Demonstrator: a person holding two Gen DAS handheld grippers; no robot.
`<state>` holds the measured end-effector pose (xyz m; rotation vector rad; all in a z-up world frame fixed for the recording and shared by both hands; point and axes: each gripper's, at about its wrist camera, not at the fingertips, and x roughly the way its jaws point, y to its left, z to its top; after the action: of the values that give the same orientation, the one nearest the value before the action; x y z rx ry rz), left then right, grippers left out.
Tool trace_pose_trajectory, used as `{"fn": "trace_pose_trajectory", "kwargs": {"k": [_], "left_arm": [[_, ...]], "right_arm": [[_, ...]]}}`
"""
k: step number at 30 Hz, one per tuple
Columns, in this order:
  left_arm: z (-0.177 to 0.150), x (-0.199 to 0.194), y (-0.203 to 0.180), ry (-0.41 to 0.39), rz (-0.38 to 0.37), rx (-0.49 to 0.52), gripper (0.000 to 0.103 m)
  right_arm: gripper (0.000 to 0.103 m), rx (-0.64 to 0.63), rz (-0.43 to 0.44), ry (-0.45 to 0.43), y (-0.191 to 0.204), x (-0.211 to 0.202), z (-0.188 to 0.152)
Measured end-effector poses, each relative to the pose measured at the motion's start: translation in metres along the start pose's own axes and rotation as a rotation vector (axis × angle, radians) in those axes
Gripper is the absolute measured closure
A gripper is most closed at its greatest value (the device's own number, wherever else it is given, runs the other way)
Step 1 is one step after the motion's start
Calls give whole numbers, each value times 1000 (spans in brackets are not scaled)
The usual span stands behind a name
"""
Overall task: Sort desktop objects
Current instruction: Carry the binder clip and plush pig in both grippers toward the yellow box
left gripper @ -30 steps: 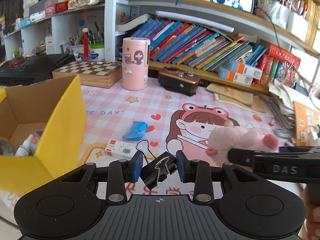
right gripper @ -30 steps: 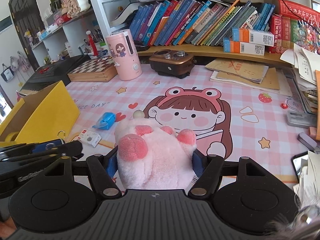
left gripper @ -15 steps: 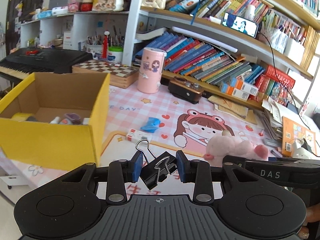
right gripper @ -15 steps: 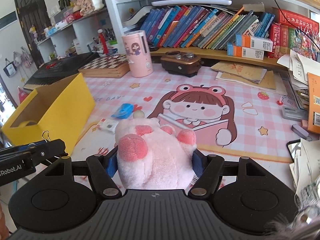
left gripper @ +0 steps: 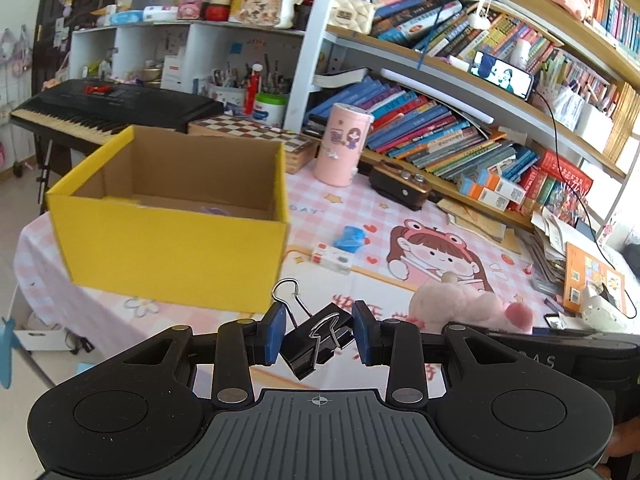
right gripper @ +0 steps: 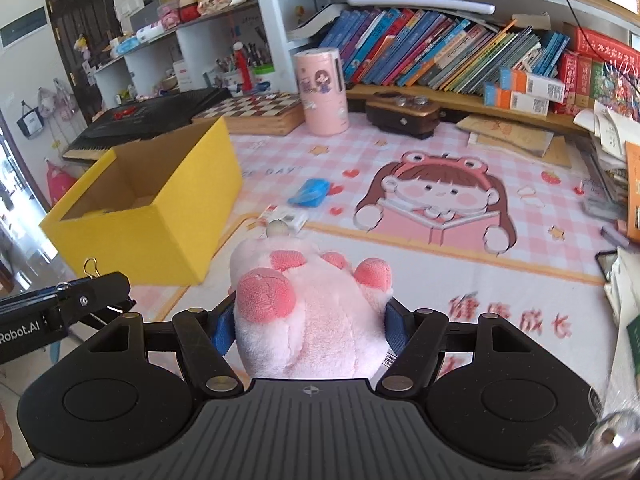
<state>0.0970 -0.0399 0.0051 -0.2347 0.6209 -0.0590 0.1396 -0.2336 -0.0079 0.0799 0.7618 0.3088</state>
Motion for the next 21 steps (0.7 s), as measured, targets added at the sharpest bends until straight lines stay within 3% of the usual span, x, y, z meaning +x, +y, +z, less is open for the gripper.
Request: {"fn": "trace_pose_trajectory", "kwargs": {"k": [21], "left_arm": [[-26, -68, 70, 15, -4, 5, 69]], "right_arm": [[36, 1, 38, 33, 96, -27, -58]]}}
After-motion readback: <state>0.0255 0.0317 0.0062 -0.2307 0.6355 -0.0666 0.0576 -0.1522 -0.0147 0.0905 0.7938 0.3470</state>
